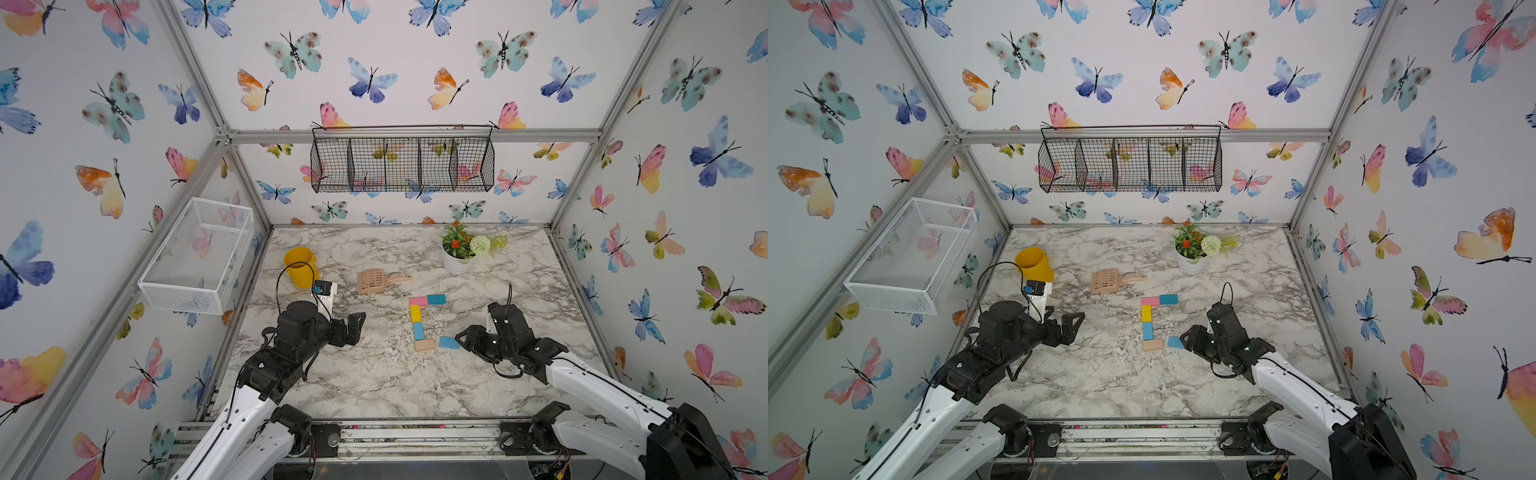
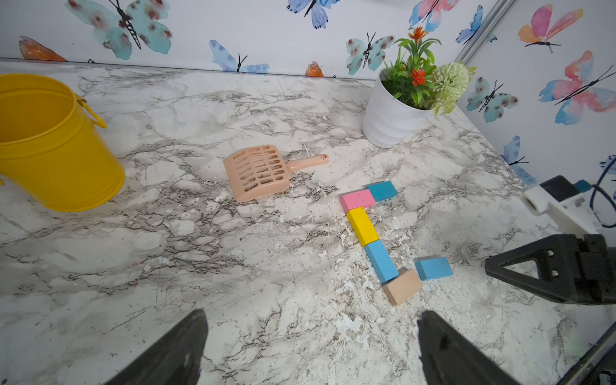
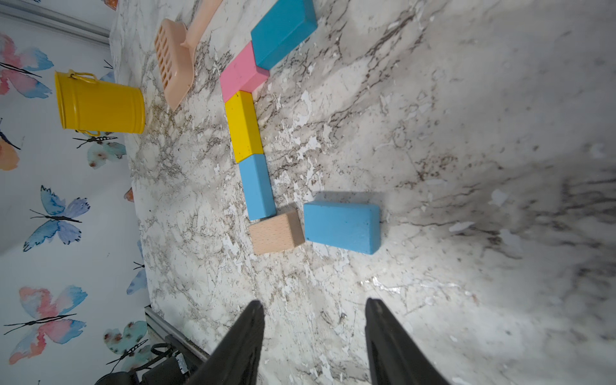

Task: Assemble the letter c with building blocks
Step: Assemble the building block at the center of the board.

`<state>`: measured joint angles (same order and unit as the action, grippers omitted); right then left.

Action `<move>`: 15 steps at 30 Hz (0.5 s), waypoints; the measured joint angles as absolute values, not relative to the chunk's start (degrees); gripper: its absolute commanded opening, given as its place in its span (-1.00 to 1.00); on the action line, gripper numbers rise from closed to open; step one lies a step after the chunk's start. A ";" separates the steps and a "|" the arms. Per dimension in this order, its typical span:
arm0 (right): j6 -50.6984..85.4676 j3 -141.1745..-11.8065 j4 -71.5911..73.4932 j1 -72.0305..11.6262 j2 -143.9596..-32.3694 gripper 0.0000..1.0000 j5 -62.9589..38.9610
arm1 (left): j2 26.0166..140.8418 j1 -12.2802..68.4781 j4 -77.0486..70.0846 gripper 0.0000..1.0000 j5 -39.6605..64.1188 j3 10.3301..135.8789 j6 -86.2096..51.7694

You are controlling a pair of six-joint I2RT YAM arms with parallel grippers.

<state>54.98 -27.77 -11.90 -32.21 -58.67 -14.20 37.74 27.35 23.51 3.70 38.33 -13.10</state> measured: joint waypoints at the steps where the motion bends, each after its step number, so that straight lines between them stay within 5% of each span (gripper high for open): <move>1: 55.13 -27.79 -12.08 -32.21 -58.08 0.05 -14.15 | 37.12 27.64 23.49 0.98 3.62 38.30 -13.10; 15: 55.90 -30.70 -16.51 -32.21 -56.03 -0.04 -13.52 | 35.64 28.27 23.49 0.97 2.13 37.91 -13.15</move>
<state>55.90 -30.70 -16.51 -32.21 -56.03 -13.52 35.64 28.27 23.49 2.13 37.91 -13.15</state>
